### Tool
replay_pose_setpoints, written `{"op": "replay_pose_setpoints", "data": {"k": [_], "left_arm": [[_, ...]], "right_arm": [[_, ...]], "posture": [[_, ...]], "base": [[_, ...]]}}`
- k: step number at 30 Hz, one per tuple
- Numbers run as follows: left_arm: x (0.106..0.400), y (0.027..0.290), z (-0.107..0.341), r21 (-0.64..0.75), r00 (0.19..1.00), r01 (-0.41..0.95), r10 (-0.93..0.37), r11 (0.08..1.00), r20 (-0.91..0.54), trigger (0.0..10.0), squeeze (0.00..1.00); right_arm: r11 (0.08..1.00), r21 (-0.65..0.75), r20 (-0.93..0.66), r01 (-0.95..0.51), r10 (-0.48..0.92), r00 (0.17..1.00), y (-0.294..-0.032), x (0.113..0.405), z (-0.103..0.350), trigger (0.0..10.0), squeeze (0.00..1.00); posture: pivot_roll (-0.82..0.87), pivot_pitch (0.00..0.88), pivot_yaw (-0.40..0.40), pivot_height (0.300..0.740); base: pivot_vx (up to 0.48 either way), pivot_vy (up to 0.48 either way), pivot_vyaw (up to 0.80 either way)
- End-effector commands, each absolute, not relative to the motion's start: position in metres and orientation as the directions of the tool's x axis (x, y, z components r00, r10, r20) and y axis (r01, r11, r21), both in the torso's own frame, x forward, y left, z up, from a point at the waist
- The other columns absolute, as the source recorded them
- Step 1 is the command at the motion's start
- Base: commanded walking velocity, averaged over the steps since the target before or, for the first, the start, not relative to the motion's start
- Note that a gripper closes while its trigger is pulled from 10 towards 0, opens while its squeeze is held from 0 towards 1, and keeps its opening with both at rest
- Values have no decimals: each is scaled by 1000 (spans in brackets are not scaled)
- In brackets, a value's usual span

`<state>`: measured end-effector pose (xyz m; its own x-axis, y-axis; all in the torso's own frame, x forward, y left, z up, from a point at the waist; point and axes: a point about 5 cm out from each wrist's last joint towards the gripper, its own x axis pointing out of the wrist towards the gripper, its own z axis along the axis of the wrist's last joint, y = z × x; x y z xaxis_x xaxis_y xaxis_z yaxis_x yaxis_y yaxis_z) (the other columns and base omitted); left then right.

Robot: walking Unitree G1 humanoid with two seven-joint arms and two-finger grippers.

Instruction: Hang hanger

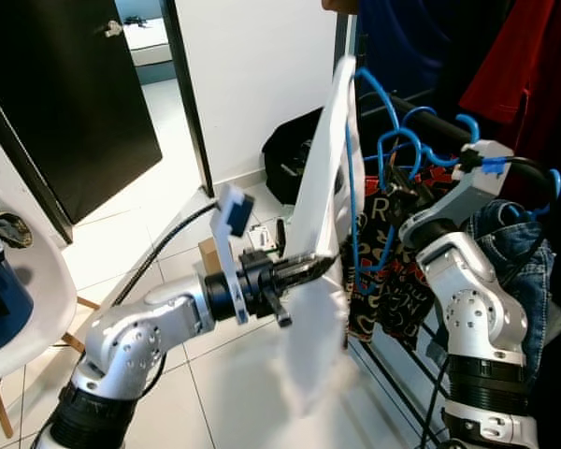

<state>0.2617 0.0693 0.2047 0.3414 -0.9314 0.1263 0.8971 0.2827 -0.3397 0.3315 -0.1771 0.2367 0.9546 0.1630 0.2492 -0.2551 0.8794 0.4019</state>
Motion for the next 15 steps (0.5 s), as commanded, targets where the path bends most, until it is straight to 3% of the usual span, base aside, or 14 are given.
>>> {"op": "replay_pose_setpoints", "data": {"k": [1, 2, 9, 10, 15], "left_arm": [[257, 70, 199, -307, 312, 911, -947, 275, 80, 10000, 0], [260, 74, 195, -263, 349, 907, -936, 327, 39, 10000, 0], [267, 79, 194, -222, 413, 891, -910, 395, 35, 10000, 0], [269, 80, 196, -224, 426, 887, -903, 405, 56, 10000, 1000], [266, 78, 197, -229, 396, 900, -915, 370, 78, 10000, 1000]], "right_arm": [[868, 392, 343, -306, 170, 924, -175, 329, 256, 10000, 0], [860, 334, 370, -386, 257, 893, -166, 326, 262, 10000, 0], [843, 246, 387, -479, 367, 846, -155, 321, 264, 10000, 0], [816, 196, 408, -544, 437, 802, -149, 316, 265, 10000, 0], [803, 161, 417, -573, 471, 777, -145, 313, 266, 10000, 0]], "posture": [[8, 0, 36, 740], [9, 0, 36, 740], [10, 0, 34, 740], [11, 0, 33, 740], [11, 0, 33, 740]], "base": [[0, 0, 0], [0, 0, 0], [0, 0, 0], [0, 0, 0], [0, 0, 0]]}}
